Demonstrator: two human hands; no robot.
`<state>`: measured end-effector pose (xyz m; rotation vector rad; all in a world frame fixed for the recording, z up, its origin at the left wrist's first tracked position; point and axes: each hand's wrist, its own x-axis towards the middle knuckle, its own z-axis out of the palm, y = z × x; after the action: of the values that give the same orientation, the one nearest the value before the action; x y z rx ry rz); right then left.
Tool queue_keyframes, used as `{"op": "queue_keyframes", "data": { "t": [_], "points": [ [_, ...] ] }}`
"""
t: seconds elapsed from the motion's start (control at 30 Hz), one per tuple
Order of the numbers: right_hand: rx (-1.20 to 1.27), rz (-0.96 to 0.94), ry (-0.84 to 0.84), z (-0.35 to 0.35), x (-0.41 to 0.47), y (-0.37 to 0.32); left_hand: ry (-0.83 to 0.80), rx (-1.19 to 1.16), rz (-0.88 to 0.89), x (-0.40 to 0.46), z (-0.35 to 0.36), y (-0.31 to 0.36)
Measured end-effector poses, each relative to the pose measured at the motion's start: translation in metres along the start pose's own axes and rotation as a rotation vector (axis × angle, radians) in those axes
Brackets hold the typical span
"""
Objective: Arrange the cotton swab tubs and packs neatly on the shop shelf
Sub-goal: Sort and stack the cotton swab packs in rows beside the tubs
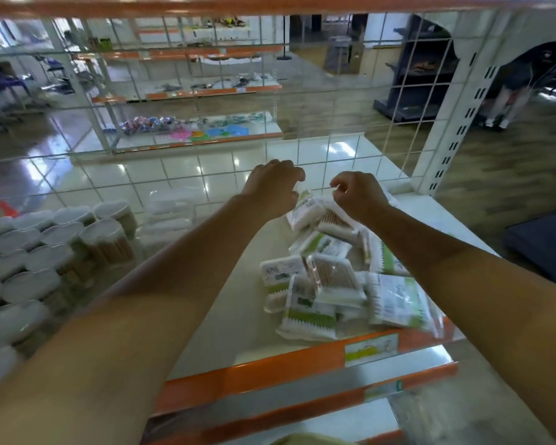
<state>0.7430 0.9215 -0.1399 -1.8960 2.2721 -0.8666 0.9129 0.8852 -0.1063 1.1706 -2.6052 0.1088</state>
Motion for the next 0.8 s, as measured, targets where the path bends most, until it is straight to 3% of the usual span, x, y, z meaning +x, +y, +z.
{"op": "queue_keyframes", "data": {
  "t": [0.3,0.57,0.8],
  "points": [
    [-0.011,0.16,0.008,-0.019,0.013,0.063,-0.024,-0.048,-0.027,0.04,0.034,0.048],
    [-0.098,0.27,-0.178,-0.023,0.016,0.092,-0.093,-0.054,-0.117,0.057,0.065,0.066],
    [0.167,0.405,-0.317,-0.016,0.016,0.092,-0.088,-0.104,-0.161,0.058,0.078,0.065]
  ]
}}
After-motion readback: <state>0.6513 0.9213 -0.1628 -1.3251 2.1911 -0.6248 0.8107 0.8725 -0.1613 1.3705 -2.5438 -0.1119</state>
